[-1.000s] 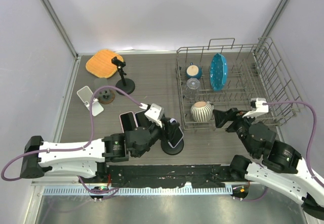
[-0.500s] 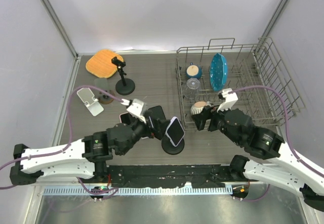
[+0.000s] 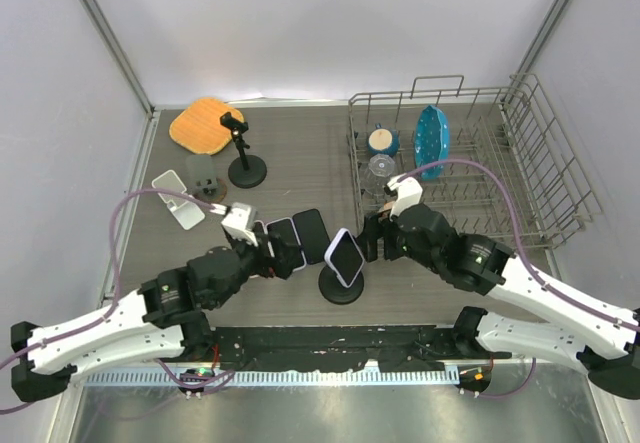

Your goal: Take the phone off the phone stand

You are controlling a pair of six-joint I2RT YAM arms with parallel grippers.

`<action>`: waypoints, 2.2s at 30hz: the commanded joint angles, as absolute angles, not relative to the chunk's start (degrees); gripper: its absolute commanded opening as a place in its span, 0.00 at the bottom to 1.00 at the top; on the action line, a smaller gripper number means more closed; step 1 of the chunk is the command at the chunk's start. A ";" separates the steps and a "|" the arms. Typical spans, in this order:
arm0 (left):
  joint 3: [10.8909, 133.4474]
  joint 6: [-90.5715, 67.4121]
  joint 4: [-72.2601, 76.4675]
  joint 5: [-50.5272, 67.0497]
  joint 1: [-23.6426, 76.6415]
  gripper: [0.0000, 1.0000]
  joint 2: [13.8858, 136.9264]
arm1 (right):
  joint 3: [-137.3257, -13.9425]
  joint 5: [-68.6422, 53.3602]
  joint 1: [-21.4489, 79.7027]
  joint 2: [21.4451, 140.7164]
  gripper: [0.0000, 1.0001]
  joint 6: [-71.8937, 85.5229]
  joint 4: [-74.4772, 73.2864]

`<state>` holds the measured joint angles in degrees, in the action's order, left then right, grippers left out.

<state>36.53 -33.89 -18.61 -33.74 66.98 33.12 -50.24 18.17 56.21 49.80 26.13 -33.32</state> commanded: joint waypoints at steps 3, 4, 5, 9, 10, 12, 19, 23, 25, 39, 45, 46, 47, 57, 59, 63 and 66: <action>32.43 -37.97 -12.40 -22.77 66.88 0.88 39.46 | -51.50 16.26 56.43 54.04 0.79 23.56 -27.51; 32.26 -37.79 -11.44 -20.94 66.88 0.88 40.16 | -51.50 16.09 56.51 54.66 0.79 23.55 -26.99; 31.99 -37.62 -9.42 -20.22 66.88 0.88 41.38 | -51.50 15.91 56.43 55.10 0.79 23.47 -26.63; 31.20 -37.53 -5.02 -17.14 66.88 0.89 43.68 | -51.33 15.47 56.51 56.86 0.79 22.94 -24.79; 31.03 -37.53 -4.40 -16.70 66.88 0.89 44.03 | -51.33 15.38 56.51 57.30 0.79 22.85 -24.35; 30.94 -37.62 -2.47 -15.38 66.88 0.89 45.08 | -51.50 15.03 56.43 57.92 0.79 22.50 -23.73; 31.64 -38.06 3.51 -11.78 66.97 0.88 48.34 | -52.21 14.41 56.51 58.98 0.78 21.97 -23.29; 31.90 -38.41 5.62 -10.29 66.97 0.89 50.09 | -52.65 14.76 56.51 58.45 0.79 21.88 -23.99; 32.08 -38.41 5.54 -10.37 66.97 0.88 50.71 | -53.43 15.73 56.51 58.27 0.78 21.71 -25.40; 32.34 -34.63 -1.50 -17.23 66.97 0.89 45.70 | -70.30 16.71 56.43 53.35 0.75 24.69 -42.44; 33.22 -34.63 -0.26 -16.35 66.97 0.89 48.25 | -75.40 13.88 62.30 58.44 0.74 27.59 -46.14; 33.31 -34.72 -0.26 -16.26 66.97 0.89 48.43 | -76.11 15.19 64.14 60.36 0.73 27.95 -46.75; 33.31 -34.80 1.04 -16.09 66.97 0.89 48.69 | -76.81 16.60 67.90 61.16 0.73 28.21 -47.89; 32.70 -35.77 2.20 -15.73 66.97 0.89 48.17 | -78.85 32.16 74.79 68.38 0.73 33.04 -54.49; 32.17 -35.86 1.41 -16.43 66.97 0.89 47.03 | -77.62 33.66 74.79 68.47 0.71 33.66 -54.41; 31.64 -35.33 0.18 -17.84 66.97 0.89 44.83 | -75.94 33.75 74.79 68.38 0.56 33.49 -53.00; 31.29 -34.19 -1.23 -18.02 66.97 0.89 43.51 | -75.50 34.28 74.79 68.55 0.40 33.14 -53.09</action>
